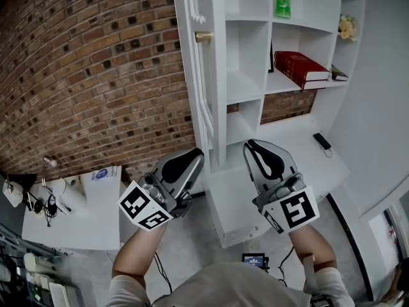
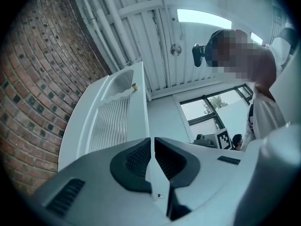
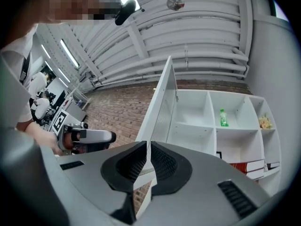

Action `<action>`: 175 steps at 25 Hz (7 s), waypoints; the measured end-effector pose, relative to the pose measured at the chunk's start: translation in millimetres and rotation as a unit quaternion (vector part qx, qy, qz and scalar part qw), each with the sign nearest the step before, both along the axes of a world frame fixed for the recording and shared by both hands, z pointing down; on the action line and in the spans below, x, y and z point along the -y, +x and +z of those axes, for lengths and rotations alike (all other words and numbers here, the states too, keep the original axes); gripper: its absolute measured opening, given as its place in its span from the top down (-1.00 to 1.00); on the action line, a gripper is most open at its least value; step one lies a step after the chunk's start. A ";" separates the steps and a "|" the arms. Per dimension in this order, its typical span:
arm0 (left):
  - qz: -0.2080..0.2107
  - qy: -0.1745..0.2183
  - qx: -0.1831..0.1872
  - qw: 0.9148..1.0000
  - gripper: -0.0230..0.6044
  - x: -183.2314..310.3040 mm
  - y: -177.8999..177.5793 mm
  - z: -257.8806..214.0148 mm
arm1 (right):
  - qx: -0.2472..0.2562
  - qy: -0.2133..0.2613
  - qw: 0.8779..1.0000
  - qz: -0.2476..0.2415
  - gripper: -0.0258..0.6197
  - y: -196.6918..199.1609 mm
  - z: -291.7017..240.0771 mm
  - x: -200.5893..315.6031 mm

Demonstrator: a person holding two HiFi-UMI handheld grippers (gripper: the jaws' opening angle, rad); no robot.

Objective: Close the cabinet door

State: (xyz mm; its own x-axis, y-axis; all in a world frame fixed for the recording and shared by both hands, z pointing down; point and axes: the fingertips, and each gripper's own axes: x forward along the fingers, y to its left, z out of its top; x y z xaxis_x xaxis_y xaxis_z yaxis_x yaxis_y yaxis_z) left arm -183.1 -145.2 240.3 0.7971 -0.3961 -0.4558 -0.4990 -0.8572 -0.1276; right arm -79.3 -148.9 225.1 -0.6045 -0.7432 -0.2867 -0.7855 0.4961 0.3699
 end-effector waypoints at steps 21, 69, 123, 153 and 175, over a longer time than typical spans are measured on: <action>-0.033 0.115 0.025 0.993 0.86 14.4 3.0 -107.7 | -0.033 0.084 0.996 -0.012 0.83 -28.3 -67.8 -6.4; 0.035 0.137 -0.018 0.990 0.51 57.9 27.0 -211.0 | -0.055 0.151 0.987 -0.028 0.82 -45.7 -117.7 9.4; -0.124 0.107 0.018 0.986 0.67 83.5 132.3 -216.3 | -0.042 0.110 0.993 -0.009 0.82 73.1 -94.3 60.6; -0.151 0.100 0.054 0.982 0.69 154.6 224.5 -217.2 | -0.045 0.107 0.992 0.052 0.82 149.6 -86.4 137.4; -0.250 0.090 0.083 0.960 0.68 241.8 262.9 -218.7 | -0.034 0.103 0.994 -0.015 0.82 182.2 -83.3 238.3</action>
